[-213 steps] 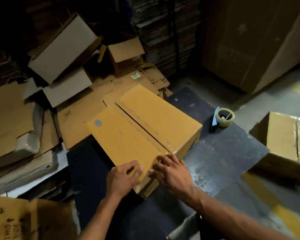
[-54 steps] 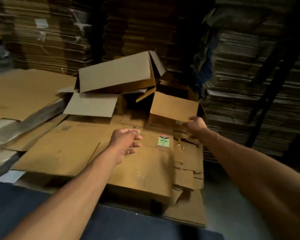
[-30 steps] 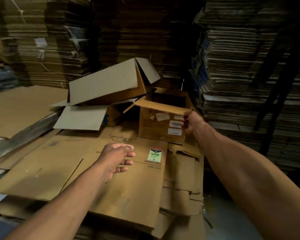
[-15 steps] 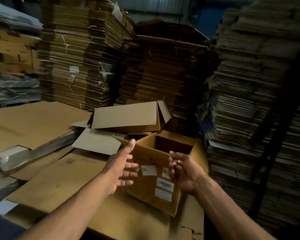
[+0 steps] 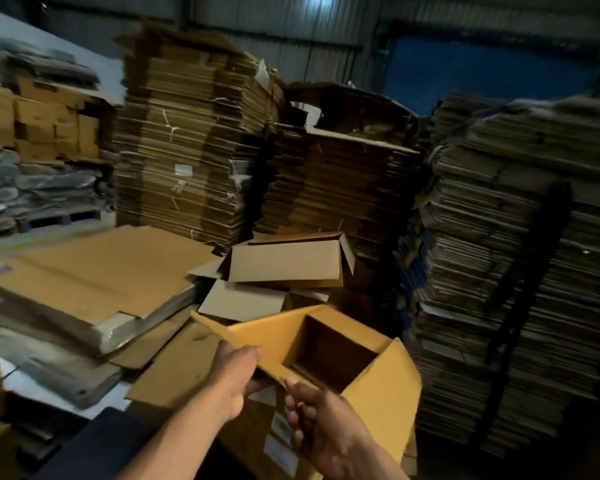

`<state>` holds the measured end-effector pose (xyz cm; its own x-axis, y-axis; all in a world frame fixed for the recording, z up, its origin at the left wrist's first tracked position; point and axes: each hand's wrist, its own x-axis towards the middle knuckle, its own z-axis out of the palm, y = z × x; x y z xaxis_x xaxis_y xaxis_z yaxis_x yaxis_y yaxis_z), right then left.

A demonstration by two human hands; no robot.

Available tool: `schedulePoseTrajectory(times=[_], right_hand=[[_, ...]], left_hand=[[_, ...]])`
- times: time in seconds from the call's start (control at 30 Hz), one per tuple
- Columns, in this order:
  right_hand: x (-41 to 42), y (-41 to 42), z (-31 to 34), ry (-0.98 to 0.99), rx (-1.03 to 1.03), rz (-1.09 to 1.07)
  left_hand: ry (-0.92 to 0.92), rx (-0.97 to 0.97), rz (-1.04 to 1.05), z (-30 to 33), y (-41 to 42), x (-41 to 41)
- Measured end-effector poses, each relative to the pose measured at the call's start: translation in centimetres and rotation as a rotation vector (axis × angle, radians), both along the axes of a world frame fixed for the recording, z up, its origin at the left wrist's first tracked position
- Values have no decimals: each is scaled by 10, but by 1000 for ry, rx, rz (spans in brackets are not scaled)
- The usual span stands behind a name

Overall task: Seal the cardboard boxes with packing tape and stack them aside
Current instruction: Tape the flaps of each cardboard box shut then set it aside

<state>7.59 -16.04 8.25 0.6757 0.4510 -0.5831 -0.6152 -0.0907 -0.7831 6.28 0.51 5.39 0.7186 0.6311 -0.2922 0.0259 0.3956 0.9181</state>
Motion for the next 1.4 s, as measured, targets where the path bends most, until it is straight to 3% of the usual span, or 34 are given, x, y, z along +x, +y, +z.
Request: schedulePoseTrajectory(times=[0.13,0.27,0.37,0.47,0.7,0.8,0.9,1.03,1.17,1.27,1.4], right_hand=[[-61,2,11,-39,15,64],[-127,-7,-6,-73,18,151],[-172,-23,-10,-113,-62,354],[-196,-45,-7,-278,-117,534],[-198,-77,-18,-773,-317,476],[-194,-79,-40,-1045,-492,624],[-200,-75,-64,-1173,-591,769],[-218,-73,-104,-1388,-747,893],[-247,-75,-156,-1738,-851,1081],[-263,-68,-177,-1710,-789,1200],[-271,-57,-193,-1675,-909,1143]], left_hand=[[7,-33,4,13,6,-61],[149,19,-10,12,5,-127],[252,95,-65,20,7,-183],[395,219,-149,29,23,-236],[702,464,-237,52,70,-339],[841,572,-313,45,76,-350],[931,699,-329,24,78,-340],[954,1026,-178,-14,79,-319],[880,1264,-91,-61,62,-314],[894,1417,-180,-90,54,-330],[830,1657,-290,-133,55,-356]])
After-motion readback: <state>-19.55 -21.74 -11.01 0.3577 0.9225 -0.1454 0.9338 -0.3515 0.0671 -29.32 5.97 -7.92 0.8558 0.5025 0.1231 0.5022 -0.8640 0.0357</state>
